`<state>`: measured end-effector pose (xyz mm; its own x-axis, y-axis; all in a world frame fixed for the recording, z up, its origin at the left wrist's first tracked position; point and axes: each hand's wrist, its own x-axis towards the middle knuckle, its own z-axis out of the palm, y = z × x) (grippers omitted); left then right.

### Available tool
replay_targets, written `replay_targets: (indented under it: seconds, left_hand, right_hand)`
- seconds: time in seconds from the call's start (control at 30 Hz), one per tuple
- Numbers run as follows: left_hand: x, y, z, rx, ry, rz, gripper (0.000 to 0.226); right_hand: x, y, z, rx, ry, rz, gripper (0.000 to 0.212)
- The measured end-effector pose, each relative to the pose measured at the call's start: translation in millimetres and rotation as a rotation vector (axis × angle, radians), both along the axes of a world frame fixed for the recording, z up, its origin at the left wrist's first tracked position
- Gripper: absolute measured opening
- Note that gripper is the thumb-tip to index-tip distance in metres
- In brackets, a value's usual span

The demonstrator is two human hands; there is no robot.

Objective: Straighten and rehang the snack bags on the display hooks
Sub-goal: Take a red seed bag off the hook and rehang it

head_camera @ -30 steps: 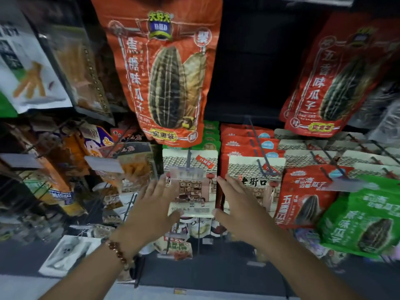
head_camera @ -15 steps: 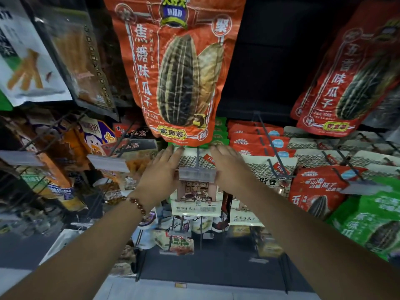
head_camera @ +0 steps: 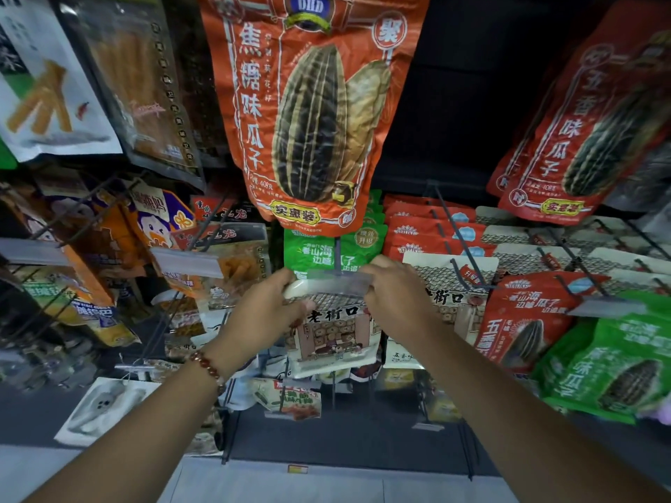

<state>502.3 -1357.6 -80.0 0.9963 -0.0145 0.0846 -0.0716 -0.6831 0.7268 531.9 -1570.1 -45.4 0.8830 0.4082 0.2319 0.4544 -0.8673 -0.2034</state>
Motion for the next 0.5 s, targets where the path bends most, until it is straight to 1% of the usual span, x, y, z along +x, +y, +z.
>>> replay_targets:
  seconds: [0.1, 0.17, 0.2, 0.3, 0.33, 0.4, 0.5]
  left_hand:
    - [-17, 2, -3, 0.033, 0.049, 0.021, 0.032]
    - [-26, 3, -5, -0.005, 0.102, 0.019, 0.033]
    - [-30, 3, -7, 0.007, 0.129, 0.004, 0.032]
    - [-39, -2, -5, 0.205, 0.116, -0.116, 0.020]
    - [-40, -6, -3, 0.254, 0.123, -0.155, 0.021]
    - [-40, -14, 0, 0.312, 0.153, -0.226, 0.032]
    - [-40, -34, -4, 0.371, 0.186, -0.308, 0.033]
  right_hand:
    - [-18, 0, -7, 0.032, 0.041, 0.041, 0.019]
    - [-31, -4, -12, 0.074, 0.046, 0.046, 0.020]
    - [-37, -6, -15, 0.081, 0.042, 0.047, 0.020]
    - [-50, -17, -25, 0.106, 0.057, 0.043, 0.019]
    - [-53, -22, -28, 0.119, 0.067, 0.041, 0.019]
    - [-58, -30, -34, 0.131, 0.076, 0.041, 0.018]
    - [-67, -45, -43, 0.133, 0.070, 0.043, 0.015]
